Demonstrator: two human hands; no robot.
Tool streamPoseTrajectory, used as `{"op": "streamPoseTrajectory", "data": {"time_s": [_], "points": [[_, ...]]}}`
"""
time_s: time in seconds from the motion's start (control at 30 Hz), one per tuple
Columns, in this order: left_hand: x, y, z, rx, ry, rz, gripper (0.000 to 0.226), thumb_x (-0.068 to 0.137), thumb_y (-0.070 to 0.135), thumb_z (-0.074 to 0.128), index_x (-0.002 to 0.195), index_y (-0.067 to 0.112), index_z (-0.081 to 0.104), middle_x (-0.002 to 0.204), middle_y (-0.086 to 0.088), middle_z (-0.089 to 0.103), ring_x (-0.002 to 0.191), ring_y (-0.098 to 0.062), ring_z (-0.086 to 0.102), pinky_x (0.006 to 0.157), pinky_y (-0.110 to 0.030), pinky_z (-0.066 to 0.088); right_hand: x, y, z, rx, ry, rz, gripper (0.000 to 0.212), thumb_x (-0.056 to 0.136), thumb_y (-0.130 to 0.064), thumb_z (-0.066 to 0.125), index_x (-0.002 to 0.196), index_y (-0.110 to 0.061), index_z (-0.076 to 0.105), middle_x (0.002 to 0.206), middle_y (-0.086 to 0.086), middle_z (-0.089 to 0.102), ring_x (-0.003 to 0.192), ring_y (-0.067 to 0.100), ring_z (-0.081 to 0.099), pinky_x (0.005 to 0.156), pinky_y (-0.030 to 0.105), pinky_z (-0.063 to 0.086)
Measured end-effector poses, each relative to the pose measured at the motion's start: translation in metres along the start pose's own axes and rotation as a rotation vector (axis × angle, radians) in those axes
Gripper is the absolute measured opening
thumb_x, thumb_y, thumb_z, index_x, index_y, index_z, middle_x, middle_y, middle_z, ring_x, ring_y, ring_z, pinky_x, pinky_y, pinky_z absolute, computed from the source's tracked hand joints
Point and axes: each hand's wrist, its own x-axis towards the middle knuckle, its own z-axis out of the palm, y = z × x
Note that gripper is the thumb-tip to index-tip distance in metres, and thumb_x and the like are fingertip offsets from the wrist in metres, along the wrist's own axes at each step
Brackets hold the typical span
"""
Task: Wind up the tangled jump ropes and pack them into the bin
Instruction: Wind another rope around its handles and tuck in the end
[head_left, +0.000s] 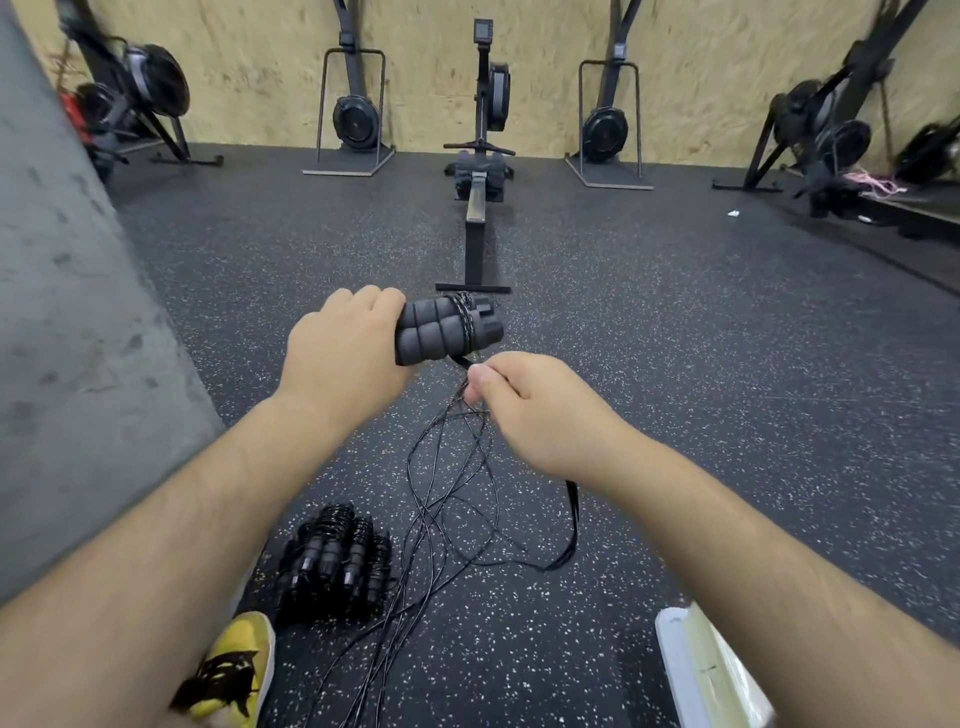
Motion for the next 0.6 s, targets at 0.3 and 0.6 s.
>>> {"op": "streamPoseTrajectory", "data": {"time_s": [0.3,0.6], "points": [[-0.005,-0.007,0.007,0.147,-0.026,0.148,0.043,0.071,0.038,0.085,0.094,0.014,0.058,0.087,-0.005,0.06,0.081,-0.033,0.058,0.057,-0.036,0.04,-0.01,-0.008,-0.015,-0.359,0.058,-0.188,0.027,0.102,-0.036,0.045,0.089,-0.018,0.06,0.075,-0.005,0.06,0.07,0.019,0.053,0.061,0.033,0.041],[-0.022,0.0,0.001,-0.004,-0.108,0.463,0.043,0.061,0.033,0.083,0.095,0.019,0.06,0.087,0.002,0.061,0.077,-0.027,0.058,0.058,-0.034,0.045,0.004,0.017,-0.037,-0.455,0.102,-0.307,0.019,0.097,-0.046,0.054,0.1,-0.033,0.067,0.095,-0.012,0.062,0.09,0.011,0.057,0.076,0.034,0.046]]}}
